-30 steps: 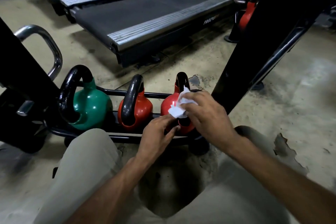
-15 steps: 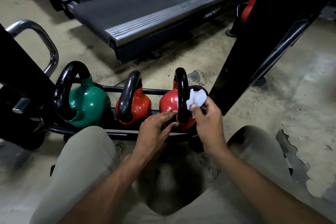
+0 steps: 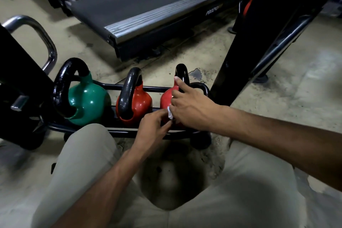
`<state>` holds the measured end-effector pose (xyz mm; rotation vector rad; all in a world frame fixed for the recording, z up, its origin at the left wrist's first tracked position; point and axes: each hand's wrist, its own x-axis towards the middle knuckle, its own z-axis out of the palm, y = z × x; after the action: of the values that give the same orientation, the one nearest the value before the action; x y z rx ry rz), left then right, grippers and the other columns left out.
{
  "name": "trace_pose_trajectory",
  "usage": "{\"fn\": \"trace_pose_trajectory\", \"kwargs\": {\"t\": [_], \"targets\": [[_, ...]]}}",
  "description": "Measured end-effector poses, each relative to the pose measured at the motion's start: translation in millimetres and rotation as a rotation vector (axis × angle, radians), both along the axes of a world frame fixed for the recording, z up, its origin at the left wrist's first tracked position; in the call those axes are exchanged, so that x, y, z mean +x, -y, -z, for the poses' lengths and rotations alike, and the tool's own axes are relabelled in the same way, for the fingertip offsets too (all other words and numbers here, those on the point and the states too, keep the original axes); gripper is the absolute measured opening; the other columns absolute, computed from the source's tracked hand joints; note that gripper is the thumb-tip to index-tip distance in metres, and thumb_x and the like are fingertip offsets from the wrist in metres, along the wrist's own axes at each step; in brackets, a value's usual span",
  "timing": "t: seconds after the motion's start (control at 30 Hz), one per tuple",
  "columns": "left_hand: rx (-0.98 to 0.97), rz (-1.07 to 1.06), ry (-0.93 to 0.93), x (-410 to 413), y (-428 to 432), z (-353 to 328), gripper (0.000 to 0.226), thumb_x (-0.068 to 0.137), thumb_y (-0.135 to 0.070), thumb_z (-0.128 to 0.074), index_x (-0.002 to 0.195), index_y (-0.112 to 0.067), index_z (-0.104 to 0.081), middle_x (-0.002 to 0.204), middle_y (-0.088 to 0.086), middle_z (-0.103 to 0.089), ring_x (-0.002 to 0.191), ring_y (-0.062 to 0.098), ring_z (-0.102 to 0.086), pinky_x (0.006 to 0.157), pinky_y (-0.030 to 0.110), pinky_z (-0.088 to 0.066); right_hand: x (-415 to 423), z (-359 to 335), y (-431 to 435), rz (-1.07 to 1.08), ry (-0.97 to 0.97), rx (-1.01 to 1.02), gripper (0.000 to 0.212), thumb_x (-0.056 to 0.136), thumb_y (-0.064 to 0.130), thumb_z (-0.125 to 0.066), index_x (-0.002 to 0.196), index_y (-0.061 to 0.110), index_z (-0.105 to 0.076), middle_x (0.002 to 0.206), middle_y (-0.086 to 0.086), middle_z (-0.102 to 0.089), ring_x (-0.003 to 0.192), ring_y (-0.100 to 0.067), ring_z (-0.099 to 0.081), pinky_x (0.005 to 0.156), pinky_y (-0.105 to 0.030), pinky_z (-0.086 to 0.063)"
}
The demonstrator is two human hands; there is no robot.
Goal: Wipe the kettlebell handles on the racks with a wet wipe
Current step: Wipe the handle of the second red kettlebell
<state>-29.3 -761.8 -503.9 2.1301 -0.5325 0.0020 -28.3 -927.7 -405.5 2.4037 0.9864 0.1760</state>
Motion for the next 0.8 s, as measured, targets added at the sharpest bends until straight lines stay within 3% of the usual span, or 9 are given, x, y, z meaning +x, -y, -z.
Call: {"fn": "trace_pose_trajectory", "kwargs": {"t": [0.07, 0.17, 0.27, 0.33, 0.43, 0.53, 0.67, 0.8], "targets": [[-0.032, 0.024, -0.016, 0.5, -1.0, -2.3, 0.022, 0.086, -0.025, -0.068, 0.106, -0.027, -0.077, 0.103, -0.015, -0.077, 0.098, -0.003, -0.069, 0.085, 0.033, -0.058, -7.0, -3.0, 4.5, -0.073, 0.032, 0.066, 0.014, 0.089, 0.019, -0.061, 0.082, 0.018, -0.073, 0.076, 0.001, -0.066, 0.096, -0.027, -0.060, 0.116, -0.059, -0.030], [-0.055, 0.055, -0.013, 0.8, -2.2, -2.9, 0.035, 0.086, -0.010, -0.073, 0.116, -0.028, -0.076, 0.110, -0.016, -0.076, 0.102, -0.010, -0.066, 0.089, 0.025, -0.055, -23.3, 0.3, 13.0, -0.117, 0.013, 0.108, 0.022, 0.093, 0.012, -0.049, 0.088, 0.016, -0.070, 0.094, 0.001, -0.065, 0.108, -0.029, -0.052, 0.113, -0.050, -0.032], [-0.021, 0.055, -0.003, 1.2, -2.2, -5.5, 0.040, 0.090, -0.010, -0.073, 0.125, -0.028, -0.073, 0.117, -0.016, -0.074, 0.106, -0.010, -0.064, 0.092, 0.017, -0.052, -38.3, 8.8, 23.6, -0.155, 0.085, 0.181, 0.018, 0.097, 0.009, -0.050, 0.093, 0.012, -0.066, 0.109, -0.006, -0.056, 0.103, -0.029, -0.048, 0.093, -0.044, -0.043], [-0.037, 0.060, -0.008, 1.5, -2.7, -4.8, 0.039, 0.093, -0.013, -0.072, 0.129, -0.028, -0.071, 0.122, -0.016, -0.072, 0.112, -0.007, -0.064, 0.097, 0.019, -0.052, -43.9, 17.3, 29.4, -0.140, 0.124, 0.317, 0.018, 0.100, 0.005, -0.049, 0.094, 0.009, -0.067, 0.108, -0.009, -0.055, 0.094, -0.027, -0.052, 0.084, -0.041, -0.047], [-0.045, 0.080, 0.008, 1.7, -3.5, -4.0, 0.039, 0.095, -0.016, -0.069, 0.133, -0.026, -0.069, 0.129, -0.012, -0.070, 0.121, -0.004, -0.062, 0.104, 0.027, -0.052, -54.2, 32.7, 32.6, 0.002, 0.125, 0.584, 0.016, 0.102, 0.003, -0.052, 0.097, 0.006, -0.068, 0.101, -0.010, -0.062, 0.085, -0.025, -0.061, 0.078, -0.036, -0.053], [-0.062, 0.060, -0.005, 1.0, -2.6, -6.3, 0.038, 0.094, -0.029, -0.073, 0.132, -0.026, -0.070, 0.131, -0.009, -0.070, 0.123, -0.006, -0.059, 0.107, 0.025, -0.050, -64.0, 41.5, 30.6, 0.244, 0.077, 0.933, 0.010, 0.095, 0.001, -0.060, 0.095, 0.008, -0.068, 0.099, -0.003, -0.062, 0.080, -0.017, -0.062, 0.062, -0.030, -0.052], [-0.074, 0.044, -0.036, -0.5, -2.2, -9.4, 0.042, 0.091, -0.043, -0.074, 0.130, -0.031, -0.070, 0.130, -0.012, -0.069, 0.122, -0.009, -0.058, 0.106, 0.020, -0.048, -59.3, 39.7, 30.2, 0.611, -0.210, 1.582, 0.012, 0.087, 0.003, -0.072, 0.088, 0.013, -0.065, 0.087, 0.002, -0.068, 0.081, -0.018, -0.068, 0.071, -0.042, -0.057], [-0.061, 0.055, -0.052, 0.2, -4.3, -8.3, 0.047, 0.087, -0.041, -0.079, 0.131, -0.031, -0.069, 0.133, -0.012, -0.068, 0.125, -0.009, -0.056, 0.108, 0.017, -0.045, -33.7, 35.8, 29.6, 0.714, -0.491, 2.002, 0.017, 0.089, -0.005, -0.066, 0.102, 0.006, -0.065, 0.097, -0.010, -0.074, 0.095, -0.023, -0.071, 0.082, -0.042, -0.058]]}}
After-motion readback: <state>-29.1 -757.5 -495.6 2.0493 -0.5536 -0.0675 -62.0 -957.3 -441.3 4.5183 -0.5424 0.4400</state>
